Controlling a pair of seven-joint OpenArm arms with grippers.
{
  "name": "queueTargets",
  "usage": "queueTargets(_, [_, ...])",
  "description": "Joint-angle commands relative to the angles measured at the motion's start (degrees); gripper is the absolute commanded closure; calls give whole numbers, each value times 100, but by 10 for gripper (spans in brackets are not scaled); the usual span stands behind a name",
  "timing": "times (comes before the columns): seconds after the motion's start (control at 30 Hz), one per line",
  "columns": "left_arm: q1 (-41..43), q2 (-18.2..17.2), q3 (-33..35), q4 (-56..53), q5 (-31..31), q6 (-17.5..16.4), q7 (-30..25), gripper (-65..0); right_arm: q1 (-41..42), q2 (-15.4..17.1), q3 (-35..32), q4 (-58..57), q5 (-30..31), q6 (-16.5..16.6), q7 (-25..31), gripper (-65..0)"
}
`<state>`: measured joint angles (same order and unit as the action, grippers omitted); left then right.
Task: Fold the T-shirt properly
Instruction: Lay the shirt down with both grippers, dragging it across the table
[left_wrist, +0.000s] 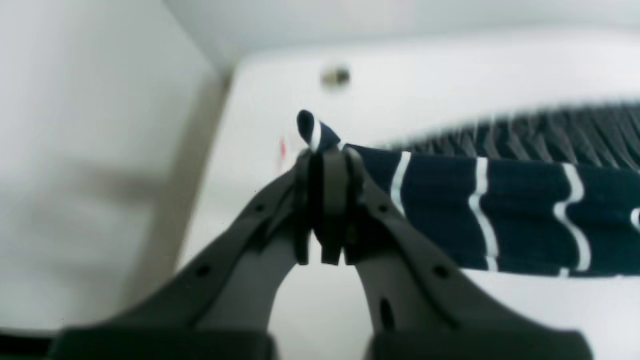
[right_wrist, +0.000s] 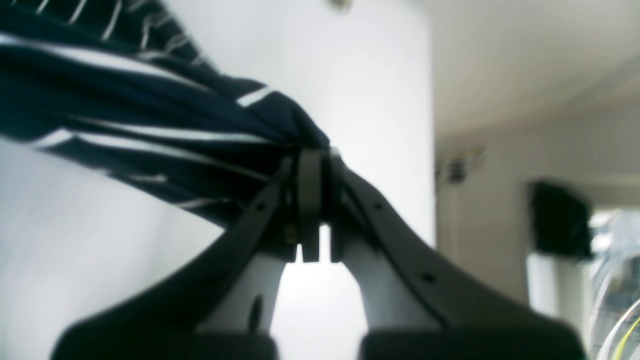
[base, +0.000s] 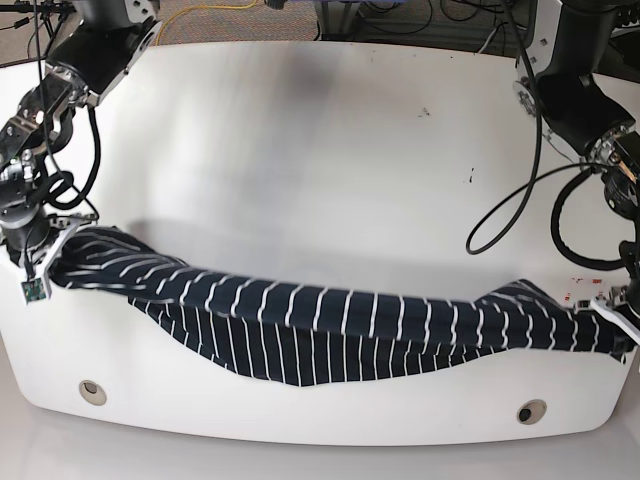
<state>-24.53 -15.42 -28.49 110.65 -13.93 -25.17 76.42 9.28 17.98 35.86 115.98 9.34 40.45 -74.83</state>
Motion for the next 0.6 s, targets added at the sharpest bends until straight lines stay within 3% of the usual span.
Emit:
queueTargets(0.0, [313, -133, -144, 113, 273, 16, -165, 0, -255, -88, 199, 81, -279, -45, -12, -8])
queueTargets(0.23, [1341, -133, -391, 192, 273, 7, -174, 0, -1003, -624, 559, 81, -279, -45, -12, -6])
queueTargets(0.57, [2704, -106, -399, 192, 299, -547, -165, 0, -1864, -1196, 533, 81, -288, -45, -12, -6])
